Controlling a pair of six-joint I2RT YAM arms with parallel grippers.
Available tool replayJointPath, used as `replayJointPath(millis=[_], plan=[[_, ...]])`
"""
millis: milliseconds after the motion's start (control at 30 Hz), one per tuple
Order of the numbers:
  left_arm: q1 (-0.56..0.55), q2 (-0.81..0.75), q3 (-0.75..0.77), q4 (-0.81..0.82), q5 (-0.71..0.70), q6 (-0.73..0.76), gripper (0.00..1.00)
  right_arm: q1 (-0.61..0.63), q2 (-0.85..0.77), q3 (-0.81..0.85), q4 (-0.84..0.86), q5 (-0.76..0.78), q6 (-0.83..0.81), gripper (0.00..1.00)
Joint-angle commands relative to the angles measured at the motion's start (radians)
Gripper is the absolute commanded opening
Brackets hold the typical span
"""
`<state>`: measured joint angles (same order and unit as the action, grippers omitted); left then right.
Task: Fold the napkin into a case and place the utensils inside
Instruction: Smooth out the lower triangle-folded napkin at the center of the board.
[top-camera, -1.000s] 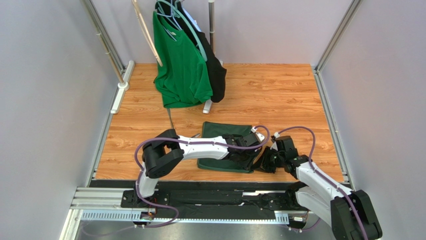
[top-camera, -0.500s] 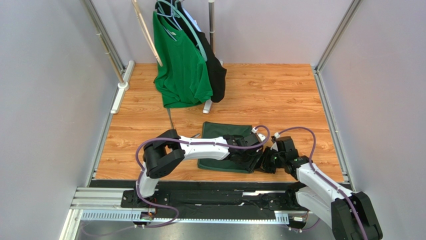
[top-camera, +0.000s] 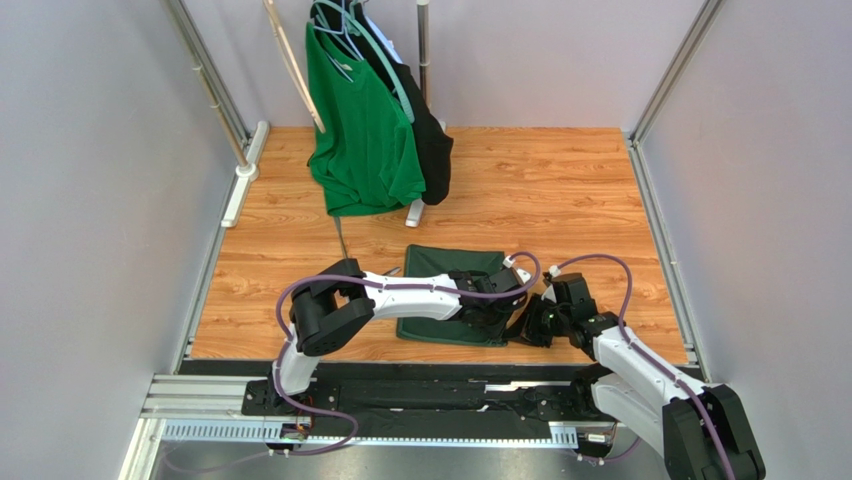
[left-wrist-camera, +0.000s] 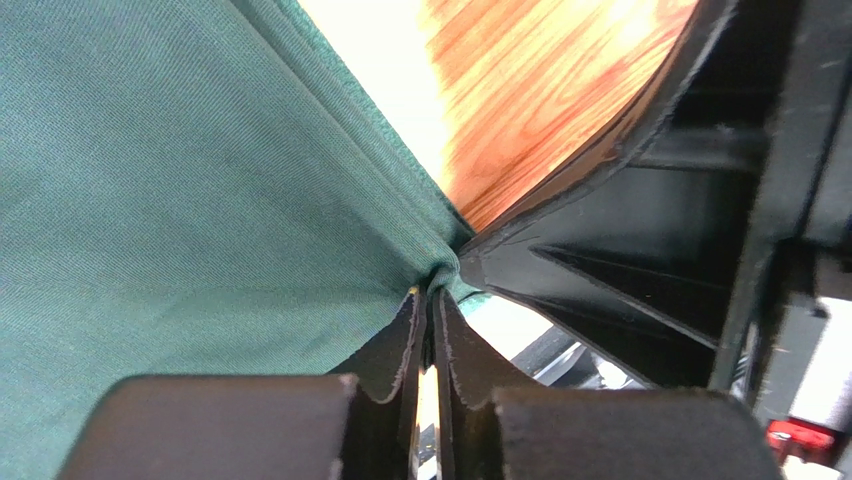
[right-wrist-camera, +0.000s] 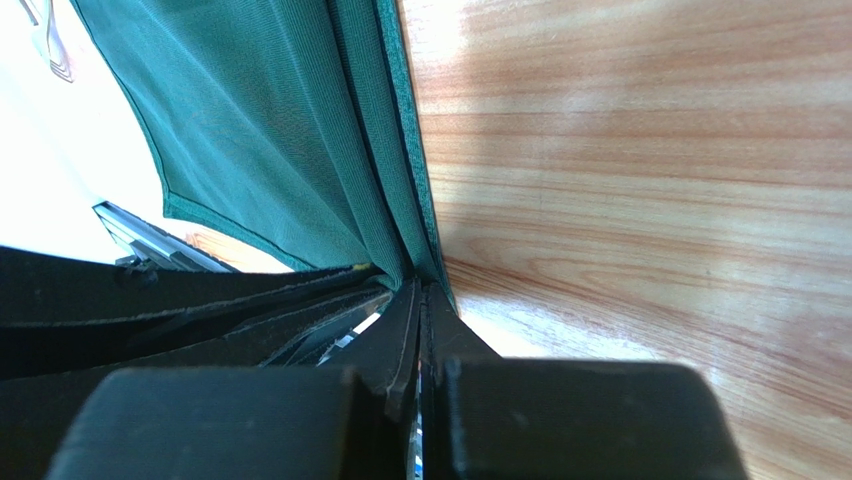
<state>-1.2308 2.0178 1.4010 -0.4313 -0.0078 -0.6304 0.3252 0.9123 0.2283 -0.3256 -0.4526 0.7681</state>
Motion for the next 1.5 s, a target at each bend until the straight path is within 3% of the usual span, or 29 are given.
replayJointPath(millis=[0, 200, 300, 467, 533, 600, 633, 800, 833, 900, 1033, 1167, 1333, 1467], plan=[[-0.009, -0.034, 0.047, 0.020, 0.025, -0.005, 0.09, -0.003, -0.019, -0.006, -0.013, 0.026, 0.019, 0.00], [-0.009, -0.019, 0.058, 0.040, 0.071, -0.025, 0.08, -0.003, -0.032, 0.003, -0.039, 0.037, 0.025, 0.00], [-0.007, -0.001, 0.050, 0.051, 0.080, -0.026, 0.14, -0.003, -0.056, 0.016, -0.064, 0.049, 0.026, 0.00], [-0.006, -0.020, 0.030, 0.028, 0.077, -0.003, 0.41, -0.003, -0.122, 0.120, -0.208, 0.101, 0.008, 0.00], [0.004, -0.102, 0.000, 0.037, 0.057, 0.008, 0.66, -0.003, -0.162, 0.164, -0.282, 0.130, -0.007, 0.00], [0.017, -0.193, -0.046, 0.057, 0.075, 0.005, 0.68, -0.003, -0.170, 0.209, -0.312, 0.143, -0.019, 0.00], [0.031, -0.223, -0.059, 0.062, 0.083, 0.001, 0.75, -0.002, -0.164, 0.220, -0.317, 0.137, -0.035, 0.00], [0.077, -0.431, -0.158, 0.039, 0.078, 0.006, 0.64, 0.031, -0.089, 0.261, -0.276, 0.039, -0.055, 0.00], [0.089, -0.465, -0.180, 0.034, 0.072, 0.006, 0.51, 0.063, -0.041, 0.258, -0.256, 0.023, -0.050, 0.00], [0.145, -0.556, -0.250, 0.029, 0.065, 0.006, 0.43, 0.090, 0.003, 0.235, -0.198, -0.006, -0.027, 0.00], [0.258, -0.654, -0.342, 0.005, 0.074, 0.020, 0.41, 0.100, 0.043, 0.169, -0.155, 0.014, -0.013, 0.00], [0.324, -0.721, -0.405, 0.006, 0.112, 0.028, 0.41, 0.089, 0.074, 0.154, -0.202, 0.141, -0.046, 0.00], [0.367, -0.760, -0.395, -0.030, 0.109, 0.051, 0.40, 0.089, 0.123, 0.151, -0.190, 0.164, -0.033, 0.00], [0.409, -0.789, -0.379, -0.066, 0.118, 0.066, 0.40, 0.087, 0.184, 0.189, -0.220, 0.270, -0.024, 0.00]])
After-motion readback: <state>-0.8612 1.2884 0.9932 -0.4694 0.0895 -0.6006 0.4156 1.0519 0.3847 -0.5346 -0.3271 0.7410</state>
